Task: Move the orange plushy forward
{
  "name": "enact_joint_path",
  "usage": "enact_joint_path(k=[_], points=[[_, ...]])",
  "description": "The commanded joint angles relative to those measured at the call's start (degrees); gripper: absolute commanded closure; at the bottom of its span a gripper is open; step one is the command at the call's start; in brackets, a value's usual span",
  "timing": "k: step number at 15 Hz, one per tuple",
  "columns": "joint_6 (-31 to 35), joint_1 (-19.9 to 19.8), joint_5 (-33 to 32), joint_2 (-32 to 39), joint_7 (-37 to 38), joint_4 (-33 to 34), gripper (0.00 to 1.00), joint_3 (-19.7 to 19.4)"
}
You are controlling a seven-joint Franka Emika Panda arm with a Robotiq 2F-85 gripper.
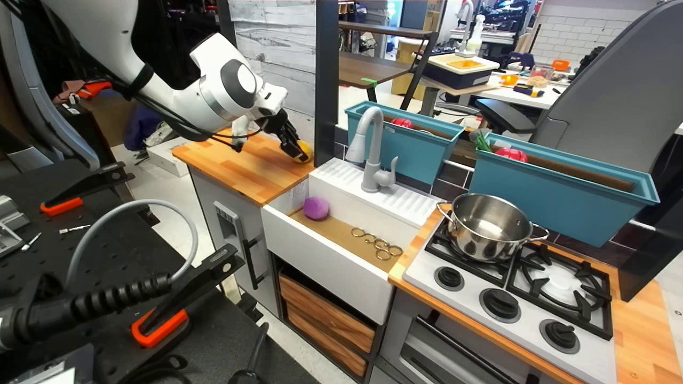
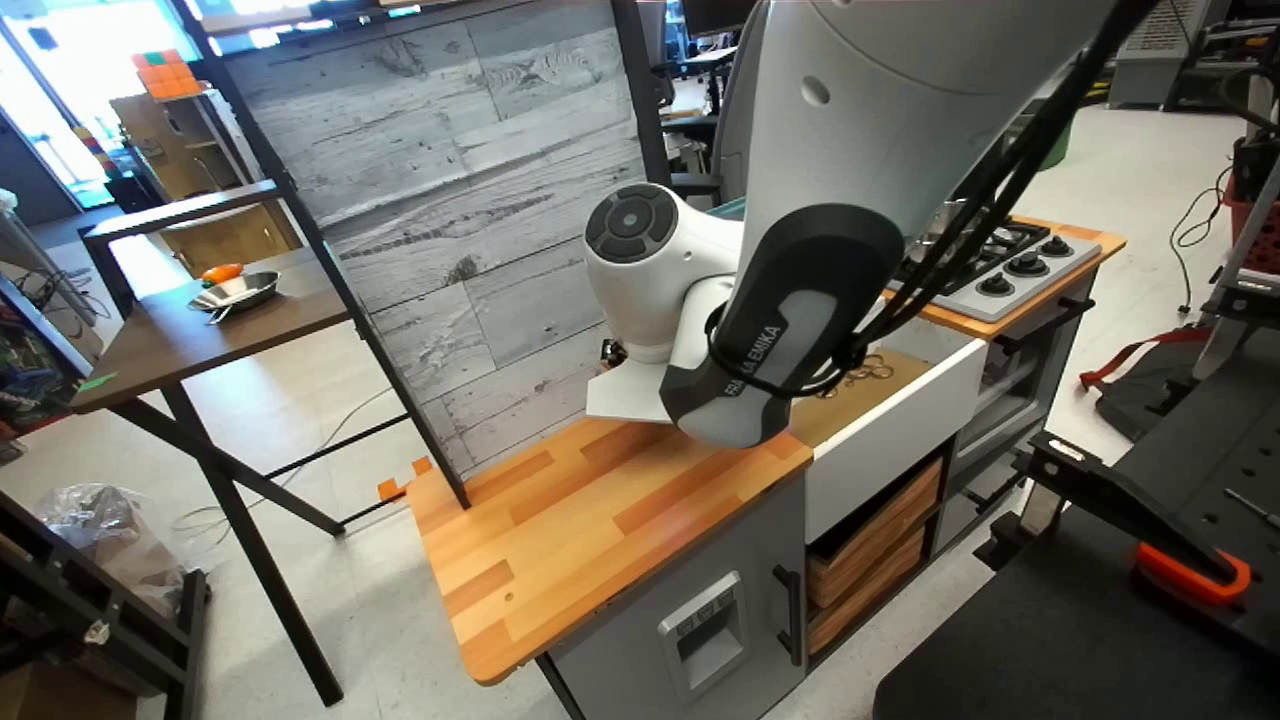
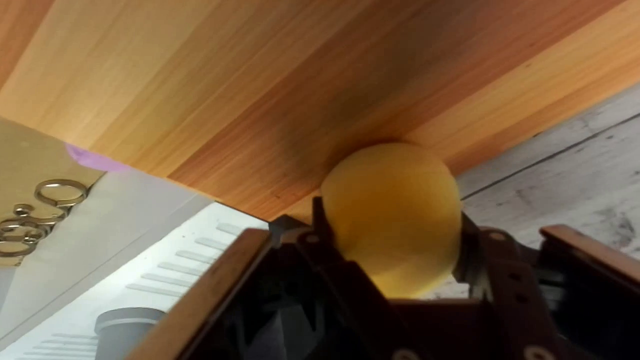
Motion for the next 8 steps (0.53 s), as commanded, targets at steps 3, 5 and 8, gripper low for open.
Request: enact_joint_path(k=[3, 5, 8], points=[[-0.6, -1.1, -0.5, -0.8, -1.6, 0.5, 0.89, 0.3], [-0.2, -1.2, -0.5, -3.7, -3.2, -3.4, 0.93, 1.8], [2.8, -0.3, -0.8, -10.0, -6.4, -13.3, 0.94, 4.2]])
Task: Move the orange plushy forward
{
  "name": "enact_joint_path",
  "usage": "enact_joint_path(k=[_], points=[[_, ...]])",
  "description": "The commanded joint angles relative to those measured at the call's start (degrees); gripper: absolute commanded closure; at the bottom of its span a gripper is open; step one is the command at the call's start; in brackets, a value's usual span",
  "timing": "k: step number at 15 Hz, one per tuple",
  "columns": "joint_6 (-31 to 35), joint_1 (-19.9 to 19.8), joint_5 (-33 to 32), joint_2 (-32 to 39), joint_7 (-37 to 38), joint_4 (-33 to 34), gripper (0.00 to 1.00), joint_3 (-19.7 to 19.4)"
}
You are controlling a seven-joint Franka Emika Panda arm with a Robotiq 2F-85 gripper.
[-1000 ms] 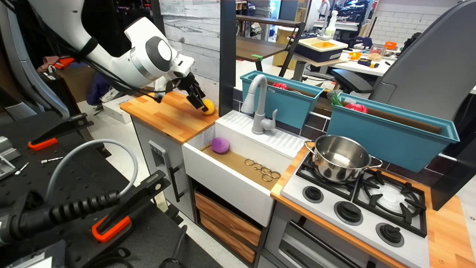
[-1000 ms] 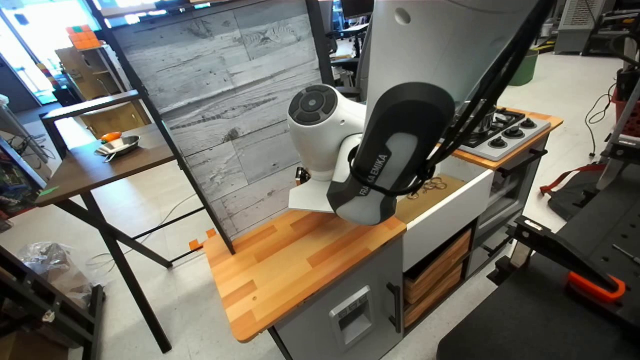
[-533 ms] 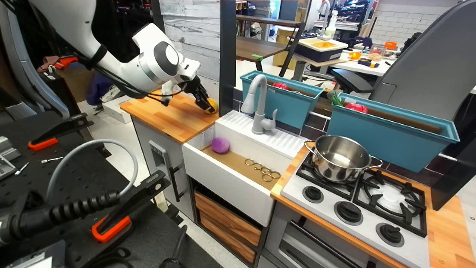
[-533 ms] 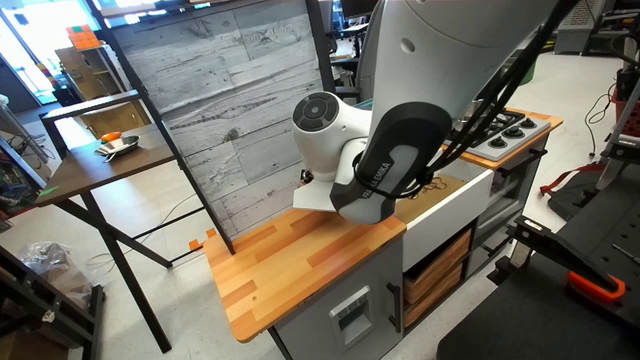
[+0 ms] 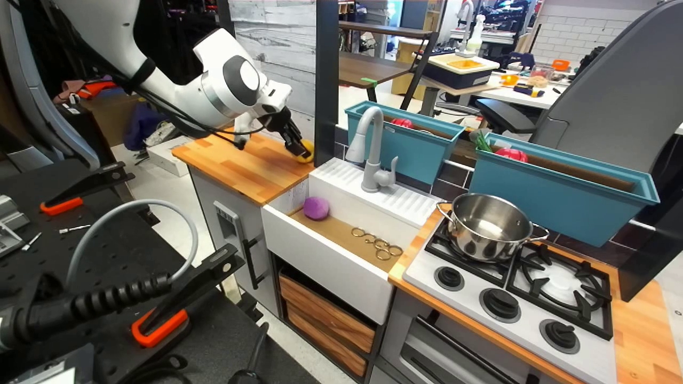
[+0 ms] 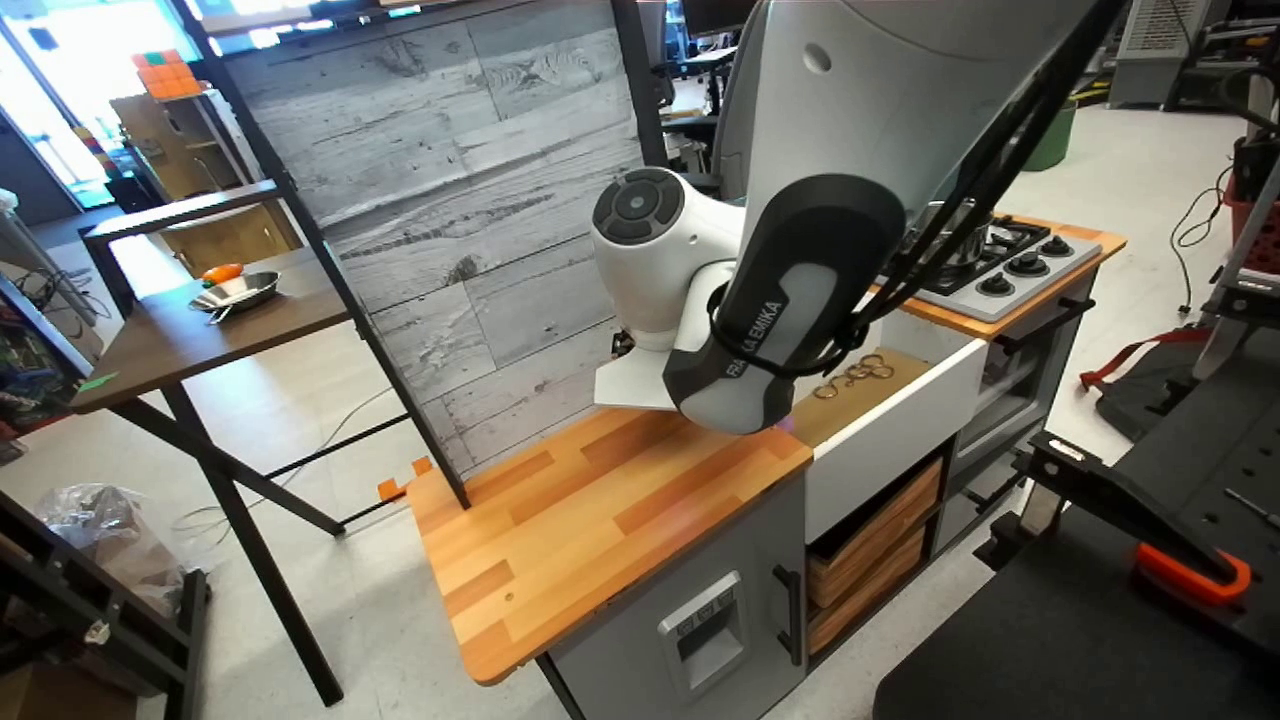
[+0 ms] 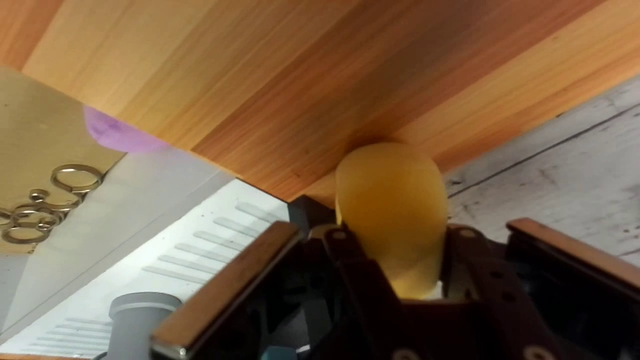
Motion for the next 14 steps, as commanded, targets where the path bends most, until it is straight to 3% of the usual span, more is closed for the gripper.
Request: enact_joint_path(k=[1, 8, 11, 14], points=[[3.4, 0.3, -0.9, -9.9, -5.4, -13.5, 0.94, 4.3], [9.0, -0.9, 1.7, -24.8, -16.6, -33.3, 0.94, 11.5], [9.4, 0.4, 3.0, -29.7, -17.9, -41.5, 0.94, 12.1], [8.4, 1.8, 4.6, -30.3, -17.0, -44.1, 0.94, 11.3]])
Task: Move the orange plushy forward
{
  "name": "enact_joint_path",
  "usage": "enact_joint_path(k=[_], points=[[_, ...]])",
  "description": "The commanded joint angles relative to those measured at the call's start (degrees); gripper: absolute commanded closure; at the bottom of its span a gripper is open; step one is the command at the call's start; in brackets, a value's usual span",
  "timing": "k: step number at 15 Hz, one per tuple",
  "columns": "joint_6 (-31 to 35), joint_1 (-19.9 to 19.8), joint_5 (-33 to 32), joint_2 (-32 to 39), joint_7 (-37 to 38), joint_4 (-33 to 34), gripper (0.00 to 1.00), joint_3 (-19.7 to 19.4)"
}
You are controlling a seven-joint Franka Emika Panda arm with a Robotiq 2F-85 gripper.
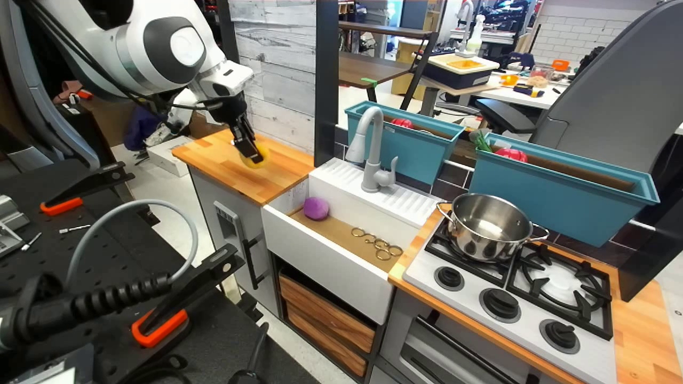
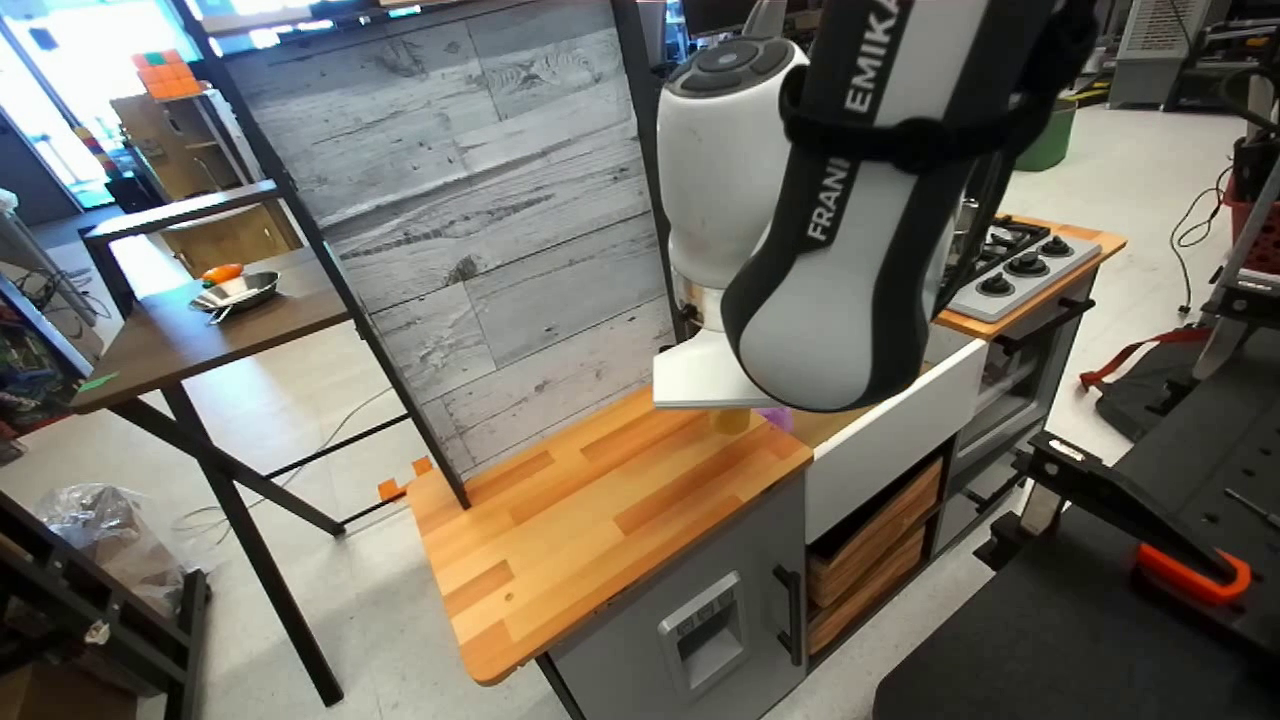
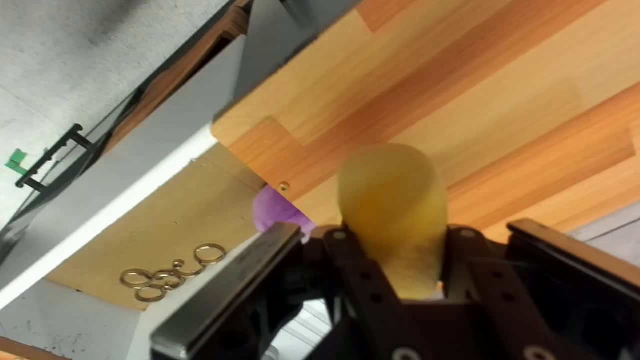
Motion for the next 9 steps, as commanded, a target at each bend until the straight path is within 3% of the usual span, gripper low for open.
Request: enact_joint_path(k=[1, 9], points=[[1.2, 1.2, 3.6, -2.5, -1.6, -5.5, 0.94, -0.1], [-0.3, 2.6, 8.3, 3.9, 0.6, -1.0, 0.94, -0.6]])
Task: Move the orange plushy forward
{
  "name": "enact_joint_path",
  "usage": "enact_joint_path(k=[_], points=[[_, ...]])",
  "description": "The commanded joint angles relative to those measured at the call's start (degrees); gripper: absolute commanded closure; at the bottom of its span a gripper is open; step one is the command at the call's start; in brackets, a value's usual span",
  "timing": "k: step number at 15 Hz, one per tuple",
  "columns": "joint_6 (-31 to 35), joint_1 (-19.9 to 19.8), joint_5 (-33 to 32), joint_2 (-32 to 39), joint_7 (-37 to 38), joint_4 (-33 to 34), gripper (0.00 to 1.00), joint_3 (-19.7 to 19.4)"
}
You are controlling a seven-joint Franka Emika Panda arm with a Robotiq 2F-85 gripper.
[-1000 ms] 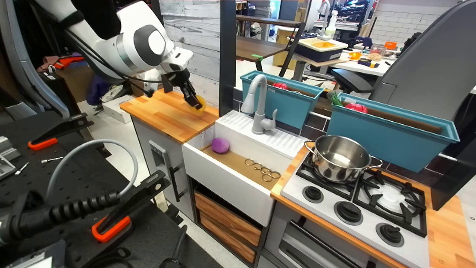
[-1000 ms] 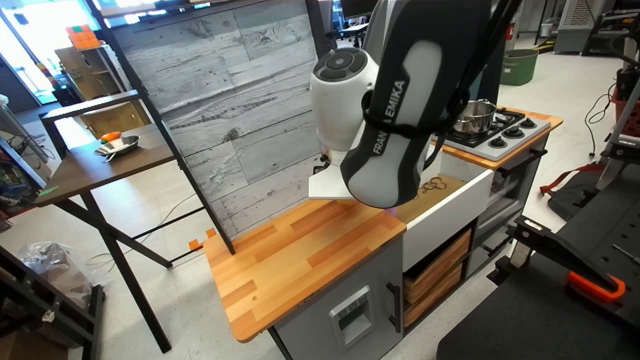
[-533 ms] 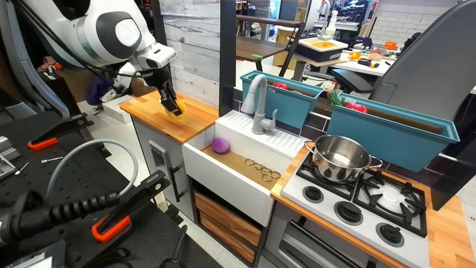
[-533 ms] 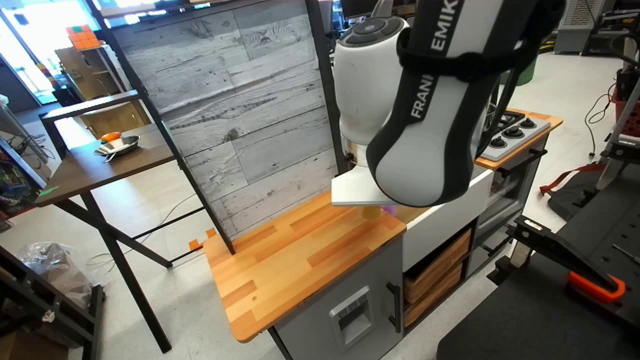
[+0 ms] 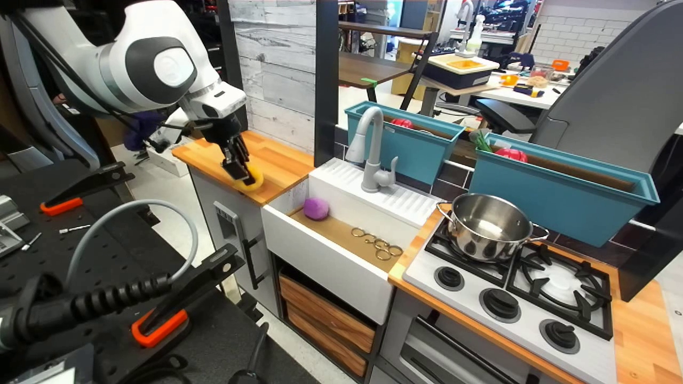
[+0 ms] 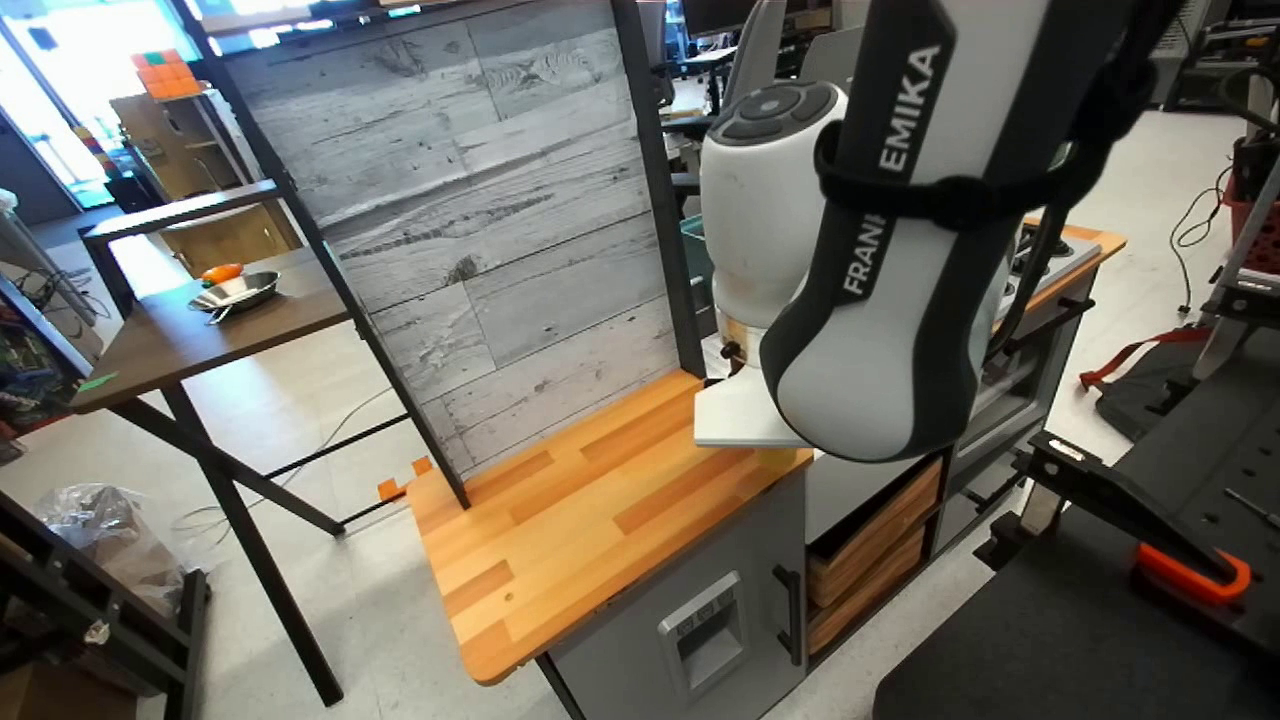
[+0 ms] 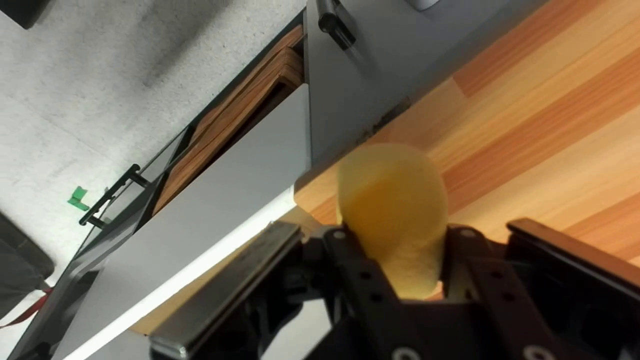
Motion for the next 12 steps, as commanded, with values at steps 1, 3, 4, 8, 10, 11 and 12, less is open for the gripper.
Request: enact_joint_path(k=[1, 3, 4, 8, 10, 11, 12], points=[[-0.5, 1.3, 3.2, 3.3, 0.5, 3.4, 0.94, -0.6], [-0.9, 1.6, 3.6, 5.0, 0.9, 4.9, 0.94, -0.7], [-1.0, 1.9, 3.8, 6.0, 1.2, 5.6, 0.92, -1.0], [-1.0, 2.8, 4.4, 8.0, 2.1, 8.5, 0.94, -2.4], [-1.2, 2.6, 4.3, 8.5, 2.5, 10.2, 0.94, -2.8], [-1.4, 2.6, 4.3, 9.0, 2.7, 11.1, 0.94, -3.0], [-1.3, 2.6, 4.2, 9.6, 2.8, 12.0, 0.94, -3.3]])
